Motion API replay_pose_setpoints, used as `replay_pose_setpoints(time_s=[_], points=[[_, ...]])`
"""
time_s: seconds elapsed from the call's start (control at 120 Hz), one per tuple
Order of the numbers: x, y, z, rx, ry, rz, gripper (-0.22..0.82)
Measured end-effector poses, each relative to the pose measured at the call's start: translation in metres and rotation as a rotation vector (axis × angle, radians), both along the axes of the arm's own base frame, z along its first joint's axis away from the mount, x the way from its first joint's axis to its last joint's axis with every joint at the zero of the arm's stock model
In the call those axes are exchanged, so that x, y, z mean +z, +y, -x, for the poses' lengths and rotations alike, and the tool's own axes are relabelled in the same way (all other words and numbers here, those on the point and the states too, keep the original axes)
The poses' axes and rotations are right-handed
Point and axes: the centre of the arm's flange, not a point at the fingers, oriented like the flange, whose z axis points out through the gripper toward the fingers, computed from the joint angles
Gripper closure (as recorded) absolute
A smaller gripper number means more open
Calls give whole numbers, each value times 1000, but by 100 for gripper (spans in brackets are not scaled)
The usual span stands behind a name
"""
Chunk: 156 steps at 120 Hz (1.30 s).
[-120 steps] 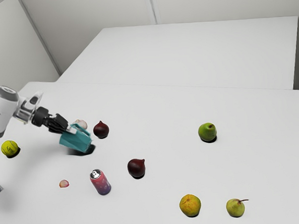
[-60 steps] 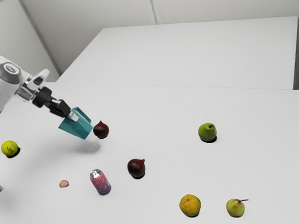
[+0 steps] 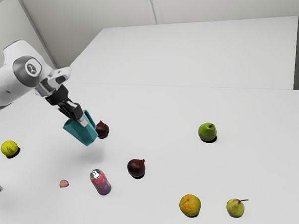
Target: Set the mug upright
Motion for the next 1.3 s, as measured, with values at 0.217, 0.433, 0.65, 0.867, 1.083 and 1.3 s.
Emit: replay_pose_setpoints(time_s=[0.217,0.433,0.65,0.867,1.083,1.3], points=[[-10,-36,6,20,-9,-101,79],[-28,-56,7,58,-56,-169,79],[-45,-67,6,95,-107,-213,79],[-59,-71,3,129,-107,-223,79],[-72,-77,1,146,-85,-222,79],[-84,-77,-1,164,-60,-220,79]])
